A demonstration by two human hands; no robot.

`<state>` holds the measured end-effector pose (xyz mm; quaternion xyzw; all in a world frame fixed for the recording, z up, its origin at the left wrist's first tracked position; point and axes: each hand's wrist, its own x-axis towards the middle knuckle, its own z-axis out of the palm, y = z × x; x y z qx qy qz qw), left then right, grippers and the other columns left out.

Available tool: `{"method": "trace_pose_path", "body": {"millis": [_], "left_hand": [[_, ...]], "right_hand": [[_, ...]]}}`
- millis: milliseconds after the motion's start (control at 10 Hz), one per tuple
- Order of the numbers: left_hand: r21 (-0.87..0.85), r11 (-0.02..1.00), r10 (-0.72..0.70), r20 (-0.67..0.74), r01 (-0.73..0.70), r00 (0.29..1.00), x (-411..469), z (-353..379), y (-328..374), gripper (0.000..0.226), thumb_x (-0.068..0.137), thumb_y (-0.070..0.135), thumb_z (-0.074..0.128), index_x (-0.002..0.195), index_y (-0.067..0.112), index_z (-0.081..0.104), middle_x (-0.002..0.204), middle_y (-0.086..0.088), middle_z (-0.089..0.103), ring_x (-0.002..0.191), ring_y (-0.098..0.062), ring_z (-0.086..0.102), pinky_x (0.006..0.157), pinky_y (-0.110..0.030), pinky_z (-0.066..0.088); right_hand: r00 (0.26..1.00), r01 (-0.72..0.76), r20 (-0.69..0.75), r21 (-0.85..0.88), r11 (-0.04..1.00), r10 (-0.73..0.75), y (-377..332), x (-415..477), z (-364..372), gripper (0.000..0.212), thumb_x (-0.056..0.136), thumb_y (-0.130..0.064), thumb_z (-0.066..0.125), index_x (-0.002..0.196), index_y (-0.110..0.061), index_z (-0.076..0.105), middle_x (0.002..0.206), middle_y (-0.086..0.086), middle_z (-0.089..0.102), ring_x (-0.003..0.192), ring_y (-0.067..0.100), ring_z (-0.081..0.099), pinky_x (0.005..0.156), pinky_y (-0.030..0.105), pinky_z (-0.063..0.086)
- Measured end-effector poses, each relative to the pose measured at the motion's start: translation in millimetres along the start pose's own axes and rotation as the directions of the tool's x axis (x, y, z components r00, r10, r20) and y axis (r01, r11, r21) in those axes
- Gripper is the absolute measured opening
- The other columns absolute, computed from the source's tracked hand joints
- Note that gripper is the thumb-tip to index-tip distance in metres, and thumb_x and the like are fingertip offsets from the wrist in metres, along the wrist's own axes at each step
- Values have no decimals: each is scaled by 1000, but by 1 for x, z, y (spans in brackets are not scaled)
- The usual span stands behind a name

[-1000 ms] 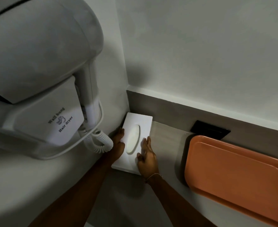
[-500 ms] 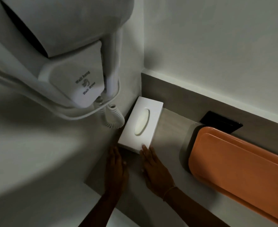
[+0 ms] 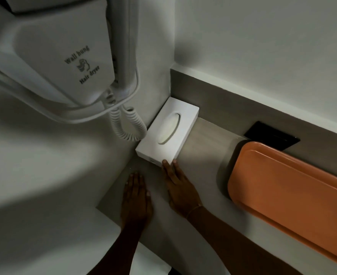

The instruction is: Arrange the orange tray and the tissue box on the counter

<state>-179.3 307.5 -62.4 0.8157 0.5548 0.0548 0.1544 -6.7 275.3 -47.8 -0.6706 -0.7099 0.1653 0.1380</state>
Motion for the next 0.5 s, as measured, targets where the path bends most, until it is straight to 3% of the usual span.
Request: {"method": "trace_pose_path", "body": {"millis": [300, 500], "left_hand": [[5, 1000, 9, -2, -9, 1000, -1, 1, 0, 60, 92, 30, 28, 146, 3, 25, 156, -18, 25, 147, -29, 17, 121, -40, 12], [-38, 998, 56, 25, -55, 998, -5, -7, 5, 62, 91, 34, 25, 144, 2, 30, 154, -19, 30, 145, -30, 23, 121, -40, 13]], "right_hand": [[999, 51, 7, -20, 999, -51, 2, 10, 4, 89, 79, -4, 56, 154, -9, 9, 165, -1, 0, 150, 37, 2, 117, 45, 28], [996, 6, -94, 115, 993, 4, -7, -5, -19, 76, 88, -8, 50, 155, -11, 15, 164, 7, 6, 151, 31, 3, 120, 53, 18]]}}
